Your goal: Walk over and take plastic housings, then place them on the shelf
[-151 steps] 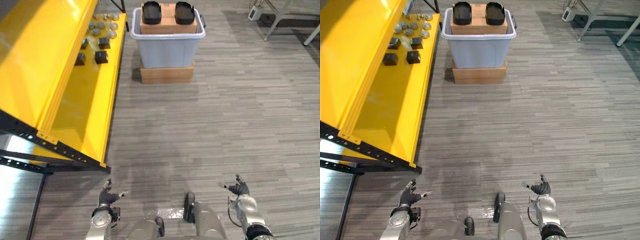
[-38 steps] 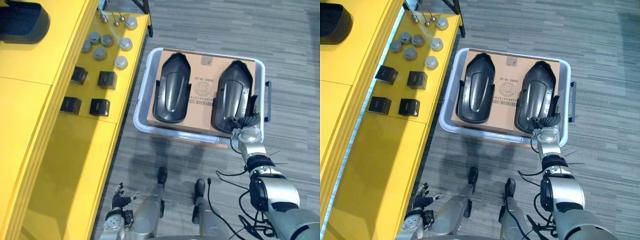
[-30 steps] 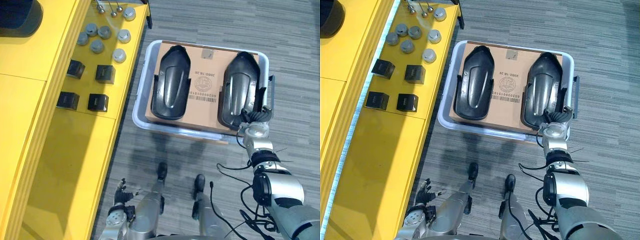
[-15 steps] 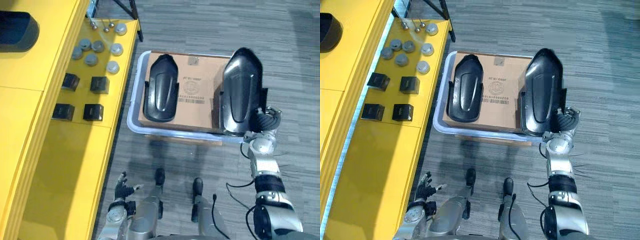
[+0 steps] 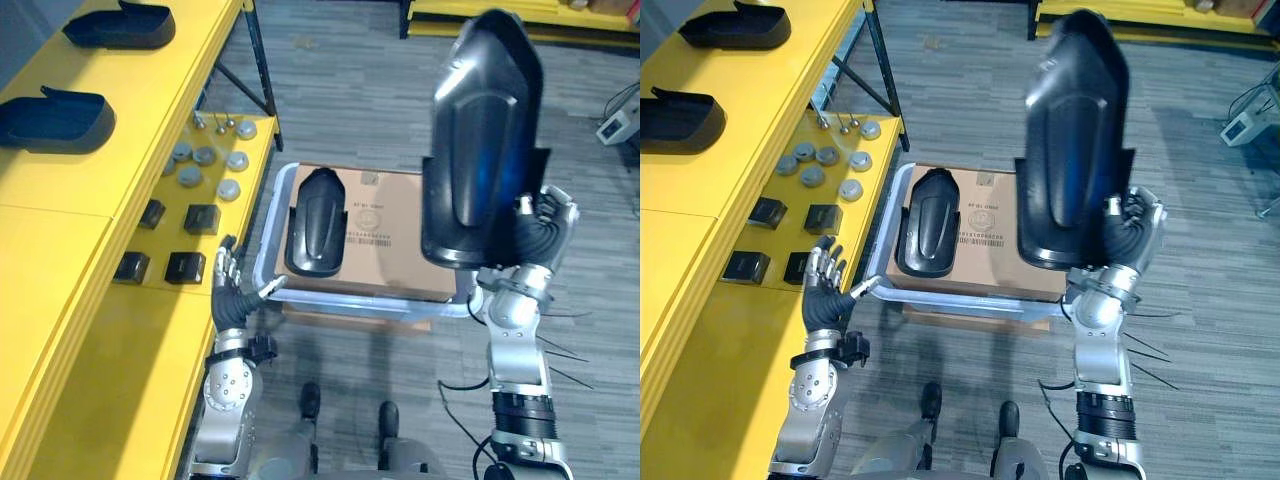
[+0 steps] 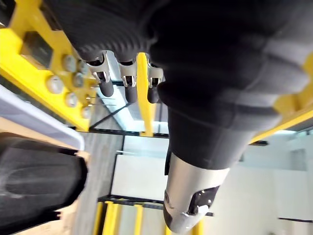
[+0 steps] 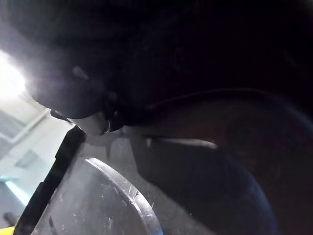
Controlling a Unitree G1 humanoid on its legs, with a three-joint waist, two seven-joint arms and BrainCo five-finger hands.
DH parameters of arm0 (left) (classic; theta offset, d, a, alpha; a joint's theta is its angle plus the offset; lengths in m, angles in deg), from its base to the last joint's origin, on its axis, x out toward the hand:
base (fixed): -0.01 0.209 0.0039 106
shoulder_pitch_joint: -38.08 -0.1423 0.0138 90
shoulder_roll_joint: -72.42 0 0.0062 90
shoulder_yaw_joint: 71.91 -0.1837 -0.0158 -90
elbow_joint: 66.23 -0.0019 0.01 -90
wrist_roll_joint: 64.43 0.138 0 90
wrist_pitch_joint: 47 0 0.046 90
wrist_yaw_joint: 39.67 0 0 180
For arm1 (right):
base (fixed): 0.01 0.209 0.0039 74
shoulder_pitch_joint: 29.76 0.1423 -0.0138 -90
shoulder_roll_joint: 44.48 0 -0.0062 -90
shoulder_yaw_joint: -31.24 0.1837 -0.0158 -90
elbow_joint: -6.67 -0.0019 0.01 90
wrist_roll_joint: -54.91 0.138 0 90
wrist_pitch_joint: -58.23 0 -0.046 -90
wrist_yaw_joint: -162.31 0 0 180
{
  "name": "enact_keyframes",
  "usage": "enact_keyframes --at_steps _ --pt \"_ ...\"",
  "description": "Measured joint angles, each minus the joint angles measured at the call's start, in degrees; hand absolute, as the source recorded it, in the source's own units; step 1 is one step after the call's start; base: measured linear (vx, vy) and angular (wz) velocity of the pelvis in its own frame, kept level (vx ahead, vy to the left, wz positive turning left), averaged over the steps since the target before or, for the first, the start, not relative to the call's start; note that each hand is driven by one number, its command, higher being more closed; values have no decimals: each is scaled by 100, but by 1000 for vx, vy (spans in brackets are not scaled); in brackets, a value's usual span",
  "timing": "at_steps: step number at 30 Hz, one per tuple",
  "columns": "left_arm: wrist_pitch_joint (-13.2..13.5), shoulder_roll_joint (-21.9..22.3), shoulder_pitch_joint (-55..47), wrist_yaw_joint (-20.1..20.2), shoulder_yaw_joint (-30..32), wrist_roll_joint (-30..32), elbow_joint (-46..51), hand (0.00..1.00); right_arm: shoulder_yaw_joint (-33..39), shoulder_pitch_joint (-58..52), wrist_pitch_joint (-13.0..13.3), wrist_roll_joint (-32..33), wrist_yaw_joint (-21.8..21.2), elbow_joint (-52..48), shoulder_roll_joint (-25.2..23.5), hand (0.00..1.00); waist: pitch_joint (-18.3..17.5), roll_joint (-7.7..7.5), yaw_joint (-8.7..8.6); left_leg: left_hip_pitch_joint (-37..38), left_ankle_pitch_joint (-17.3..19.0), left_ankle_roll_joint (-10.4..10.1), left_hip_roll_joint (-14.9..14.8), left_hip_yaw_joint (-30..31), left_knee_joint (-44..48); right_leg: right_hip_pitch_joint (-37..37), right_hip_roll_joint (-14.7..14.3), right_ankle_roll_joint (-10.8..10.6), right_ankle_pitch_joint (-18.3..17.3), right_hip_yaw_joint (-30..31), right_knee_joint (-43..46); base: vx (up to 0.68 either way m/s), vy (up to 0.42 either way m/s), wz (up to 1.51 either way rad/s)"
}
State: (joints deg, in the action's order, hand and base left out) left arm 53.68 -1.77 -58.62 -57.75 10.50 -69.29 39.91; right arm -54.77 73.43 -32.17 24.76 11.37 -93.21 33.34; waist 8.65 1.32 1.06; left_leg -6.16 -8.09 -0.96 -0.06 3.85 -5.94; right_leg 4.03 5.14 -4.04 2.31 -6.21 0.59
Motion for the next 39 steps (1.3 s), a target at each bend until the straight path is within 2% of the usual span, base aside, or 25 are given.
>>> enact_keyframes --at_steps 5,9,11,16,17,20,21,26,32,37,39 --pt "-22 11 285 -137 -413 2 13 0 -894 -15 6 -172 -192 -110 -237 100 -266 -1 -14 23 2 -5 -16 -72 -1 0 -7 8 6 20 0 -22 -5 -5" --pt "-49 28 473 -297 -679 11 14 0 -1672 -45 60 -213 -396 -271 -288 100 -278 -5 -18 63 3 -6 -28 -104 -2 -26 -16 29 9 62 -5 -21 -3 -5" --pt "-93 18 540 -341 -814 9 13 0 -1937 -125 165 -228 -457 -283 -294 100 -325 -20 -5 62 3 -7 -31 -113 -3 -28 -19 39 16 84 -19 0 0 0" --pt "-177 -54 557 -450 -1047 -7 12 0 -2240 -260 193 -224 -571 -281 -315 100 -583 -53 -16 65 3 -5 -29 -170 -3 -26 -20 44 34 148 -64 16 -5 -6" --pt "-181 -63 562 -467 -1087 -20 12 100 -2298 -260 198 -223 -566 -281 -310 100 -601 -55 -16 68 3 -5 -29 -175 -4 -27 -21 44 34 152 -64 11 -6 -5" --pt "-246 -119 570 -474 -1103 -120 2 100 -2334 -261 215 -215 -565 -279 -211 100 -669 -55 -19 81 2 -5 -39 -196 -4 -28 -29 47 35 168 -63 3 -8 -4" --pt "-285 -131 570 -476 -1101 -151 -27 100 -2368 -262 215 -210 -564 -278 -151 0 -700 -59 -20 87 2 -5 -43 -203 -4 -29 -33 48 36 172 -62 0 -10 -3" --pt "-383 -312 570 -540 -1086 -235 -114 100 -2661 -263 248 -144 -569 -277 70 0 -847 -76 -23 100 3 -8 -71 -235 -5 -27 -58 55 34 193 -67 -1 -11 -4" --pt "-407 -370 572 -601 -1039 -207 -133 100 -2837 -370 473 253 -709 -273 307 0 -969 -131 -17 102 3 -11 -97 -233 -5 -27 -88 58 33 209 -69 -1 -2 -1" --pt "-521 -427 571 -604 -1008 468 -178 100 -2694 -375 689 1076 -1019 -274 413 0 -1054 -136 -14 161 7 -15 -97 -228 -8 -83 -89 55 31 215 -63 0 0 0" --pt "-528 -393 569 -595 -964 809 -178 100 -2550 -375 836 1630 -1198 -276 441 0 -1056 -139 -11 181 35 -54 -102 -231 -8 -91 -93 52 29 225 -61 0 0 0"
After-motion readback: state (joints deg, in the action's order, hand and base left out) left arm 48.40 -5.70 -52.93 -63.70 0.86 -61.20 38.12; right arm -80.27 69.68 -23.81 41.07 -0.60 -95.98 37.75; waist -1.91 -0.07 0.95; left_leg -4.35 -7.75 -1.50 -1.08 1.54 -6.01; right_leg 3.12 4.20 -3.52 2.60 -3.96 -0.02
